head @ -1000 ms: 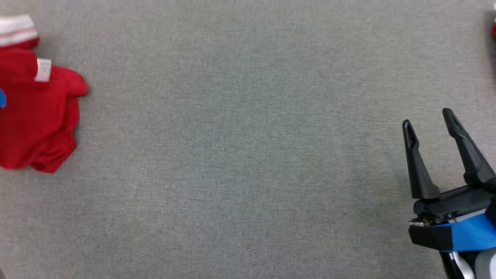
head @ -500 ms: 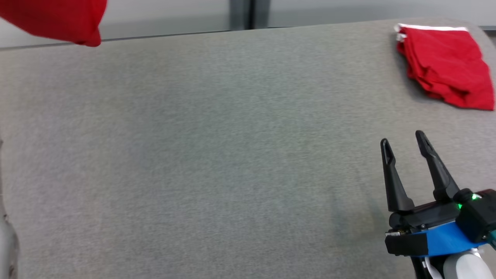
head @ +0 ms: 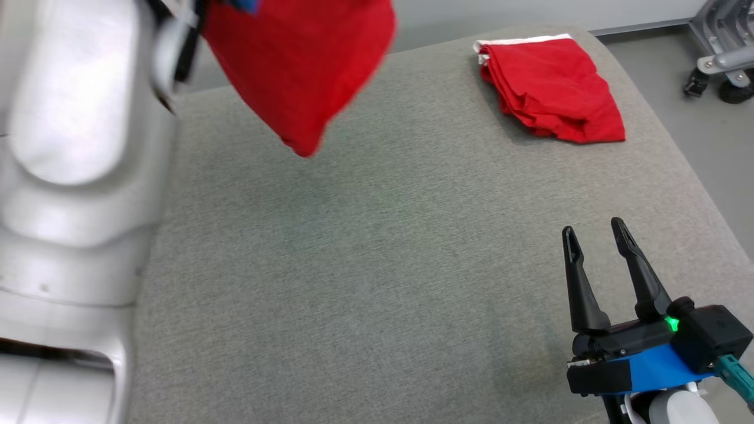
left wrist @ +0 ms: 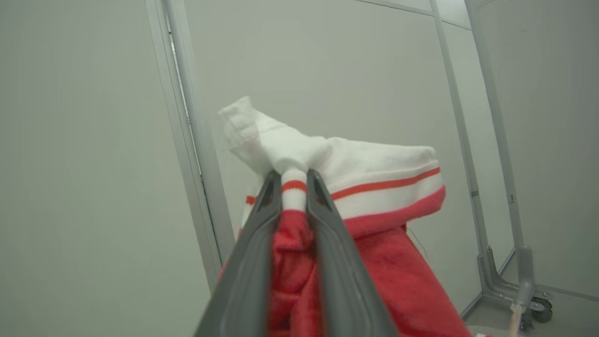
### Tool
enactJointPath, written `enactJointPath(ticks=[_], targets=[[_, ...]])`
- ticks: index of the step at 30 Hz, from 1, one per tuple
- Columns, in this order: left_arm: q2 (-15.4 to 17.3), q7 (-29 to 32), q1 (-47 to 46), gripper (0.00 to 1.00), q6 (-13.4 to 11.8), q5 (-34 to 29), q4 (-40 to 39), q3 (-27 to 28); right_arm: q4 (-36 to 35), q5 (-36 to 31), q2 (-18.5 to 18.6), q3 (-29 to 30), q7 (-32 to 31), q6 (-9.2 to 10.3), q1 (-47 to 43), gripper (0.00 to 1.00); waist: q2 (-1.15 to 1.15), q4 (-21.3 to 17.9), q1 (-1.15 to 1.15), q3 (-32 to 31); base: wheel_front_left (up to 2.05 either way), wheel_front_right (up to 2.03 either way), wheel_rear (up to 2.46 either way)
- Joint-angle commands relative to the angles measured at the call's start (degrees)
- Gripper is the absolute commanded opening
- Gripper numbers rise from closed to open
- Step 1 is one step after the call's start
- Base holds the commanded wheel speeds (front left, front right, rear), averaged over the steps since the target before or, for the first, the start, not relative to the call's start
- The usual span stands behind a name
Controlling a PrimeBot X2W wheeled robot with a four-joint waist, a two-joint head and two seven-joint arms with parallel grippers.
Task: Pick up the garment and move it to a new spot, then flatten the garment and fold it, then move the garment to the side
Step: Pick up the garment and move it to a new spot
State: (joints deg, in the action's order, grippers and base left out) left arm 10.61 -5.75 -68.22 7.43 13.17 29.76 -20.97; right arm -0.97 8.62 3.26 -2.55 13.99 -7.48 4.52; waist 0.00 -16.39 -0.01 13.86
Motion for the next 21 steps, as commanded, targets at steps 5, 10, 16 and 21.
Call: enactJointPath(ticks=[5, 10, 16, 21], targets=[[-2.28, -1.11, 7.22, 0.0, 0.03, 1.72, 1.52, -3.96, 1.19, 0.36, -0.34, 0.0, 0.83, -0.02, 0.33, 1.0, 0.0, -1.33, 0.01, -0.48, 0.0, 0.0, 0.0], [-4.28, -2.9, 17.52, 0.0, -0.84, 3.92, 3.62, -5.46, 2.15, 0.47, -0.38, 0.14, 1.01, -0.03, -0.35, 1.0, 0.0, -0.7, 0.01, -0.79, 0.0, 0.0, 0.0], [-5.4, -5.52, 29.75, 0.0, -1.72, 5.11, 7.22, -8.02, 3.3, 0.93, -0.34, 0.1, 1.18, -0.03, -1.09, 1.0, 0.0, 0.82, 0.01, -1.73, 0.0, 0.0, 0.0], [-6.3, -6.7, 37.34, 0.0, -2.34, 5.99, 9.2, -10.25, 4.36, 0.53, -0.35, 0.21, 1.22, -0.02, -1.49, 1.0, 0.0, 2.39, 0.01, -2.93, 0.0, 0.0, 0.0]])
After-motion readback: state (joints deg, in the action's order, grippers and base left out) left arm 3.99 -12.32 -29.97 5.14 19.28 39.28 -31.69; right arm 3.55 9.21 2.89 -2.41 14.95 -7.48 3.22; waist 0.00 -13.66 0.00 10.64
